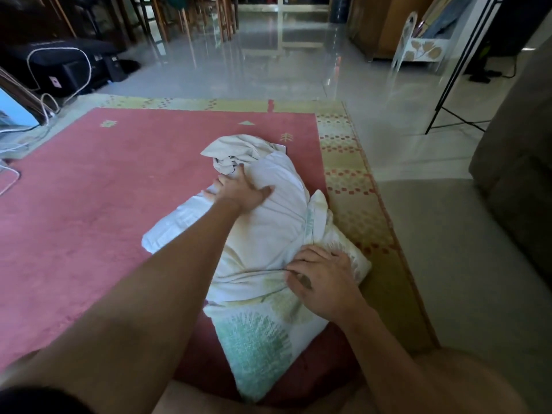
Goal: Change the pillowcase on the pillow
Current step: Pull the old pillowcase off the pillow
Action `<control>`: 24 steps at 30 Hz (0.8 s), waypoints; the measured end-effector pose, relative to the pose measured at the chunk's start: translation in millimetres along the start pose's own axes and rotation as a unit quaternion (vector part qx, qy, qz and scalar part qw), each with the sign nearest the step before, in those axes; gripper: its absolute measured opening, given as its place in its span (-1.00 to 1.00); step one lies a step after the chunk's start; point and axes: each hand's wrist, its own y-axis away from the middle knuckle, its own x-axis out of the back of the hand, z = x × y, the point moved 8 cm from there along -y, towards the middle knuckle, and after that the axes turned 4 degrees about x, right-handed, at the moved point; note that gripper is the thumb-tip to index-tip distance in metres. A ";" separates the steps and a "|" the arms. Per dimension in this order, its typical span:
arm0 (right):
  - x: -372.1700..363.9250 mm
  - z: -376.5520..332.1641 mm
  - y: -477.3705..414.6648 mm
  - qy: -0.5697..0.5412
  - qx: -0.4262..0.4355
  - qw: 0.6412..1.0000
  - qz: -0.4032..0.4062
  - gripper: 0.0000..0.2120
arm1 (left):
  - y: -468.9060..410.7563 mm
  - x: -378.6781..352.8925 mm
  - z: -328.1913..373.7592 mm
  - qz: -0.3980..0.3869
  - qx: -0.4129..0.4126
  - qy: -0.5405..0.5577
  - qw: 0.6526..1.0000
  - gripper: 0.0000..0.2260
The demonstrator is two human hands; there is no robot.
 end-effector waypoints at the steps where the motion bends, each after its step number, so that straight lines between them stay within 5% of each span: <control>1: -3.0 2.4 -2.8 -0.008 -0.005 1.000 -0.004 -0.57 | -11.8 1.9 -10.8 -0.022 0.023 0.045 0.998 0.10; 5: -10.2 11.6 -14.8 -0.056 -0.014 0.998 -0.012 -0.45 | -27.1 -3.7 -33.8 -0.033 0.037 0.038 0.998 0.20; 8: -6.8 23.5 -28.9 -0.116 -0.007 0.993 0.027 -0.67 | -11.2 3.3 -27.1 0.030 0.007 0.046 0.998 -0.08; 11: 12.9 56.2 -44.6 -0.185 -0.055 0.974 0.115 -0.83 | 16.2 19.7 -15.8 0.087 -0.065 0.165 0.980 -0.36; 14: 28.2 95.5 -46.6 -0.238 -0.167 0.945 0.151 -0.58 | 54.8 35.2 -9.8 0.117 -0.139 0.311 0.933 -0.45; 17: 29.5 116.6 -39.9 -0.335 -0.237 0.896 0.168 -0.33 | 98.5 51.5 4.0 0.105 -0.245 0.458 0.848 -0.61; 24: 78.9 113.2 -15.9 -0.429 -0.230 0.844 0.226 -0.46 | 151.7 131.4 34.3 0.241 -0.313 0.517 0.759 -0.56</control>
